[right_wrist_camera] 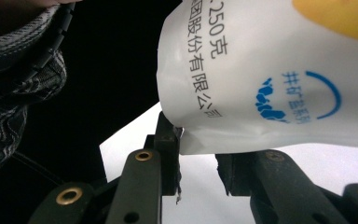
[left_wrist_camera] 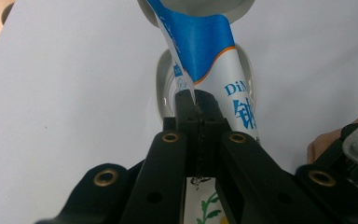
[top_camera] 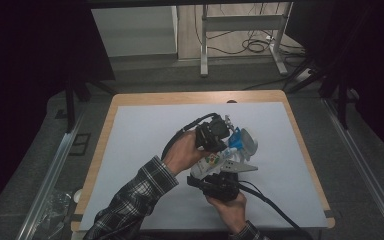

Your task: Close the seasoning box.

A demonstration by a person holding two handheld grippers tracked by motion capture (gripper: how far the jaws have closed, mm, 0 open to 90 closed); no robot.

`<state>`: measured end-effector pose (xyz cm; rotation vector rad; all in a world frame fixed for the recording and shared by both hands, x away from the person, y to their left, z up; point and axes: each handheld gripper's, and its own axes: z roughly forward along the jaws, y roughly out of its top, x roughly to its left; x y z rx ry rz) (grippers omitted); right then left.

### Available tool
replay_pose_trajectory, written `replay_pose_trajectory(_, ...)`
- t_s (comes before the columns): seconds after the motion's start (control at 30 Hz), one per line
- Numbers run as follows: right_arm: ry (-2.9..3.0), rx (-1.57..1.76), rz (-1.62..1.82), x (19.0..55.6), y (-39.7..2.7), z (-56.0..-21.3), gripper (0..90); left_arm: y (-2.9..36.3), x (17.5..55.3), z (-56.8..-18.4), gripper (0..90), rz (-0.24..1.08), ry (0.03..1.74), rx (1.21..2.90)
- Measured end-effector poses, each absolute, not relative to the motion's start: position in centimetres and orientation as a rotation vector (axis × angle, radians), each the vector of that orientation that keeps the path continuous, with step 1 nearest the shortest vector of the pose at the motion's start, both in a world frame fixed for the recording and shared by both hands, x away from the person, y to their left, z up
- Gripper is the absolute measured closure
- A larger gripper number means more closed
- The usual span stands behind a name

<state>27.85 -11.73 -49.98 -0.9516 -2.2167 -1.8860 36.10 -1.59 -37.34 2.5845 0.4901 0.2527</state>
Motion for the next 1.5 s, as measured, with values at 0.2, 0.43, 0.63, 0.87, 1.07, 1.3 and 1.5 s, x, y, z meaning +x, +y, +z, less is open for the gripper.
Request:
replay_pose_trajectory(0.2, -2.225, -0.941, -1.879, 27.84, -11.68, -50.11, 75.4, -1.56, 36.10, -37.34, 90.0, 0.252, 0.494, 2.583)
replay_pose_trajectory(0.43, -2.222, -0.935, -1.876, 27.83, -11.59, -50.21, 80.3, -1.58, 36.10, -37.34, 90.0, 0.252, 0.496, 2.583)
replay_pose_trajectory(0.63, -2.233, -0.924, -1.871, 27.86, -11.59, -50.31, 85.1, -1.59, 36.10, -37.32, 90.0, 0.246, 0.500, 2.581)
replay_pose_trajectory(0.87, -2.230, -0.933, -1.856, 27.84, -11.52, -50.40, 88.3, -1.61, 36.11, -37.28, 90.0, 0.247, 0.500, 2.585)
replay_pose_trajectory(1.07, -2.232, -0.934, -1.854, 27.86, -11.49, -50.44, 89.4, -1.61, 36.12, -37.27, 90.0, 0.248, 0.501, 2.585)
replay_pose_trajectory(1.3, -2.236, -0.899, -1.884, 27.74, -11.62, -50.01, 89.7, -1.80, 36.15, -37.29, 90.0, 0.246, 0.494, 2.594)
replay_pose_trajectory(1.5, -2.219, -0.889, -1.899, 27.61, -11.68, -49.68, 89.7, -1.96, 36.11, -37.30, 90.0, 0.248, 0.499, 2.600)
